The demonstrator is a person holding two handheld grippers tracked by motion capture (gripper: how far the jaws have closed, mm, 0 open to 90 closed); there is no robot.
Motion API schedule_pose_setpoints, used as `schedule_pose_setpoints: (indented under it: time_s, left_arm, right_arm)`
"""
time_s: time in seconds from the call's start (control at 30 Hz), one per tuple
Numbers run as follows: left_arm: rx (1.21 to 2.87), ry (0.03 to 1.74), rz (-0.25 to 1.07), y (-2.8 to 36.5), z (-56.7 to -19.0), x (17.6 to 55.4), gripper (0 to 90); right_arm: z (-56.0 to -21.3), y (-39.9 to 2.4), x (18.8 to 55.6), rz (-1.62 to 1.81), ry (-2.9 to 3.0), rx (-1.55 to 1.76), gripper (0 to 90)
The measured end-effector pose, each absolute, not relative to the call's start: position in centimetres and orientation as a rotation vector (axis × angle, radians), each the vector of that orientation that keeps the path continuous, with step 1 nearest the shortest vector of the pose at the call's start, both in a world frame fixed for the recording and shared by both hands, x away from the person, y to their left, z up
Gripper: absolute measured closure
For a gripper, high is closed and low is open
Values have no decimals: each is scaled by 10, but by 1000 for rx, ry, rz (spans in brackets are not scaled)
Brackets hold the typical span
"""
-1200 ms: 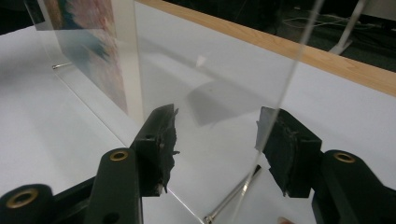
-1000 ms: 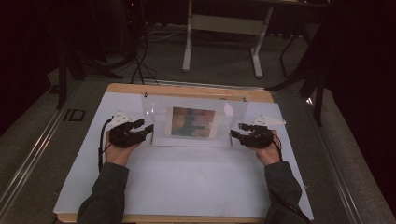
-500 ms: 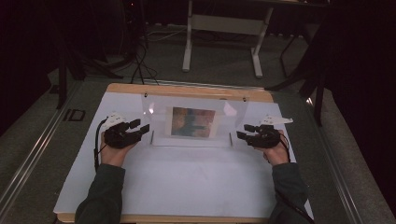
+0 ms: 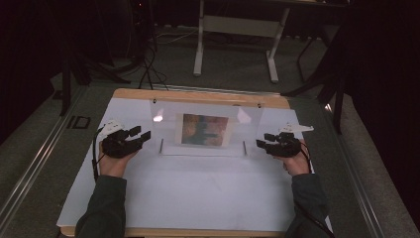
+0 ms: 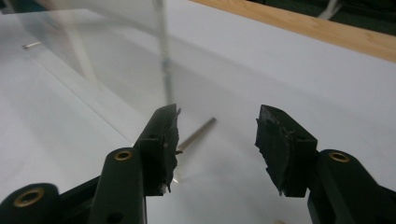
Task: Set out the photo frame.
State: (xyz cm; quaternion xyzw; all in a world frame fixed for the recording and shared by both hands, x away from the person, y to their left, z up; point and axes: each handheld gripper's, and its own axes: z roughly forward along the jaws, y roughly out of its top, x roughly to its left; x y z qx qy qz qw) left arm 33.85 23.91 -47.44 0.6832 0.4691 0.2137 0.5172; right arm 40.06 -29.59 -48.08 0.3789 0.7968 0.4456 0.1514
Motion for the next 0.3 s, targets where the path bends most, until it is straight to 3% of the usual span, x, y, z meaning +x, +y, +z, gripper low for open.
schedule_pose_setpoints:
  time_s: [0.3]
  left_arm:
    - [1645, 1246, 529, 252, -488, 345, 495]
  right_arm:
    - [-491, -301, 405, 1199, 2275, 1141, 480]
